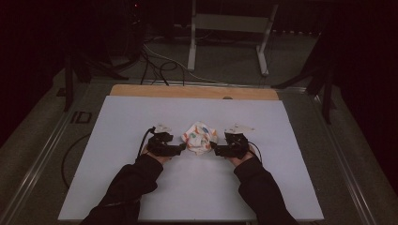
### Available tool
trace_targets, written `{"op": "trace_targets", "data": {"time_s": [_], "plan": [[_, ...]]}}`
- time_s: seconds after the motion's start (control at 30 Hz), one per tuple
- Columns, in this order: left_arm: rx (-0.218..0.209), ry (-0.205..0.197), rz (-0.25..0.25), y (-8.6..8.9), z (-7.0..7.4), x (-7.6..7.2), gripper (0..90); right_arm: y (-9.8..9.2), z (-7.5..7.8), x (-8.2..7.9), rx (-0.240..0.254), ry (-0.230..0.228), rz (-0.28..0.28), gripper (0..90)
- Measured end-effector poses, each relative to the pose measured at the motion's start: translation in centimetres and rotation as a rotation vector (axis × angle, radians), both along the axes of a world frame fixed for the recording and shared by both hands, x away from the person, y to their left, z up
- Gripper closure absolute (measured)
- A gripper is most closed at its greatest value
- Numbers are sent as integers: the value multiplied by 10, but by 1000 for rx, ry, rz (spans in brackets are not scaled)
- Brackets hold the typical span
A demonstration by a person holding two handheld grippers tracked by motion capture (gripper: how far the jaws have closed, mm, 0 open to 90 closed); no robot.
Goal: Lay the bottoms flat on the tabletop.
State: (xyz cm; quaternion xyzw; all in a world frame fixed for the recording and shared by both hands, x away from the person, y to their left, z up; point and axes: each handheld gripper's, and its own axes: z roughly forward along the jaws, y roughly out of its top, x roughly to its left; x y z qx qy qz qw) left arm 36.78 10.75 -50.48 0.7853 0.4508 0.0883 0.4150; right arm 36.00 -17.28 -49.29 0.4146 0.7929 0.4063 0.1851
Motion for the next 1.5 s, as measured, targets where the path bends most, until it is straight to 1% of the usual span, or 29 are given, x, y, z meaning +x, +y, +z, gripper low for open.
{"op": "trace_targets", "data": {"time_s": [0.03,0.07,0.13,0.17,0.2,0.27,0.3,0.33,0.37,0.4,0.47,0.5,0.57,0.6,0.63,0.67,0.7,0.73,0.8,0.87,0.93,1.0,1.07,1.13,1.2,1.23,1.33,1.43,1.5], "plan": [[0,0,0,0,0,0,324,0,0,0,0,0,0,281],[3,8,6,-2,-1,3,353,2,-3,2,1,11,9,328],[3,8,6,-2,-1,3,373,3,-4,2,-7,9,11,328],[10,24,15,-5,-4,8,411,7,-9,4,-14,40,7,426],[8,32,19,-7,-5,11,411,7,-9,4,-14,40,7,426],[19,39,24,-9,-8,14,482,9,-15,7,-38,62,14,510],[23,42,23,-10,-10,16,482,9,-15,7,-38,62,14,510],[34,50,20,-11,-12,18,512,10,-19,8,-45,86,19,537],[42,60,17,-13,-14,19,512,10,-19,8,-45,86,19,537],[50,58,13,-15,-17,21,566,12,-21,9,-54,92,20,587],[49,58,18,-16,-18,22,633,12,-21,9,-55,91,20,604],[55,54,27,-17,-18,23,633,13,-21,9,-55,94,21,624],[60,57,38,-18,-18,25,703,14,-21,9,-71,98,29,685],[62,60,39,-19,-18,26,750,15,-21,9,-76,100,33,704],[73,54,32,-19,-17,26,820,16,-22,10,-79,99,35,743],[74,54,23,-20,-16,25,831,16,-22,9,-82,100,46,804],[74,54,23,-20,-16,25,839,16,-21,9,-79,103,45,839],[73,43,12,-19,-12,23,843,14,-20,9,-79,100,54,860],[66,42,10,-18,-11,22,846,14,-19,8,-82,96,53,868],[54,42,-1,-14,-5,19,849,10,-16,7,-67,101,61,876],[54,41,-7,-12,-3,17,849,9,-15,7,-67,103,64,878],[59,35,-24,-3,6,9,850,1,-8,4,-61,102,78,882],[60,35,-30,1,8,7,850,-2,-5,2,-62,105,81,883],[63,40,-42,12,14,1,849,-7,-1,-1,-69,102,89,883],[68,39,-44,16,15,-1,849,-10,0,-2,-65,102,94,883],[71,43,-50,22,17,-2,849,-16,3,-5,-66,103,95,883],[95,47,-56,33,20,-5,848,-22,7,-8,-72,103,108,884],[104,48,-51,43,22,-3,847,-24,9,-9,-66,106,123,884],[127,41,-44,47,21,1,846,-24,10,-10,-65,107,127,885]]}}
